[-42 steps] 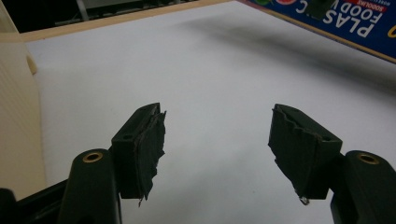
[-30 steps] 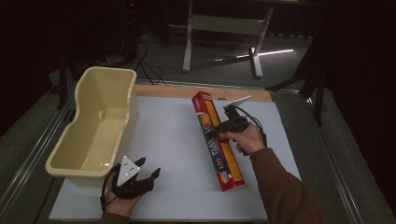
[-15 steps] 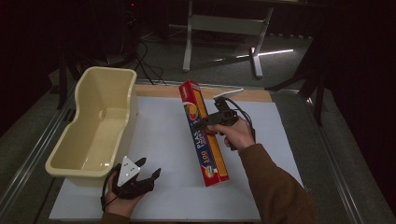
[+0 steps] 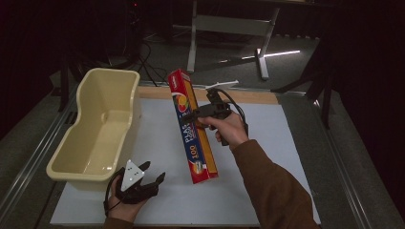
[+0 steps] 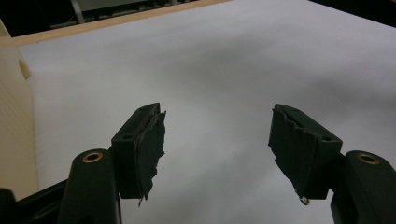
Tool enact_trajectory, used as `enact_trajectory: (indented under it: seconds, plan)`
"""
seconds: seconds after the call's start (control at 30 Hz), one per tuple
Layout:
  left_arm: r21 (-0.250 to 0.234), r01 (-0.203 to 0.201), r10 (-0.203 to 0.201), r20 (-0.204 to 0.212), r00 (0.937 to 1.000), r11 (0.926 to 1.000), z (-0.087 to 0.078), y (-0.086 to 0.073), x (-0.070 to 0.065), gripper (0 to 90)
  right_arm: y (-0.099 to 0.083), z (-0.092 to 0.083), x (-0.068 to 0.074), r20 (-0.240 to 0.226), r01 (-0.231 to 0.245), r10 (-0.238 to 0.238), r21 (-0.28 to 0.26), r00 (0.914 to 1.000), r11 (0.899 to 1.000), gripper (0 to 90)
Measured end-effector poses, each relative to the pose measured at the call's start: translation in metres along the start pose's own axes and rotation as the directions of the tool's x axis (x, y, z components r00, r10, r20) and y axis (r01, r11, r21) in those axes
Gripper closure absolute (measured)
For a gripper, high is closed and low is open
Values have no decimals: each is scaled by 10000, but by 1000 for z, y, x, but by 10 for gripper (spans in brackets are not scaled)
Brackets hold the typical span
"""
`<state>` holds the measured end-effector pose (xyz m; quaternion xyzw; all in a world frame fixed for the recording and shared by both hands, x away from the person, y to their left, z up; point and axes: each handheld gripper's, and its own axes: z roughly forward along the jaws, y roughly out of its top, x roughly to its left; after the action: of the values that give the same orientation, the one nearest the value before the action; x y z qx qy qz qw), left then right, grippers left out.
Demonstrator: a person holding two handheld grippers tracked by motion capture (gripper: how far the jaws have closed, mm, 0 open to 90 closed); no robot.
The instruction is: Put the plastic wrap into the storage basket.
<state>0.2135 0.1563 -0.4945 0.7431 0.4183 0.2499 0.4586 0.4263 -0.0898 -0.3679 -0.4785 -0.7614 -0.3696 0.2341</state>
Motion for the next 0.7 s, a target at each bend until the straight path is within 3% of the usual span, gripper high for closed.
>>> enact_trajectory:
  seconds: [0.3, 0.7]
  plan:
    - [-41, -33, 33, 3, 10000, 10000, -1, 0, 0, 348, 19, 8, 18, -741, -425, 394, -401, 9965, 9983, 394]
    - [-96, 92, -92, 8, 10000, 9999, -3, -1, 2, 346, 38, 18, 38, -1161, -884, 754, -1109, 9904, 9899, 395]
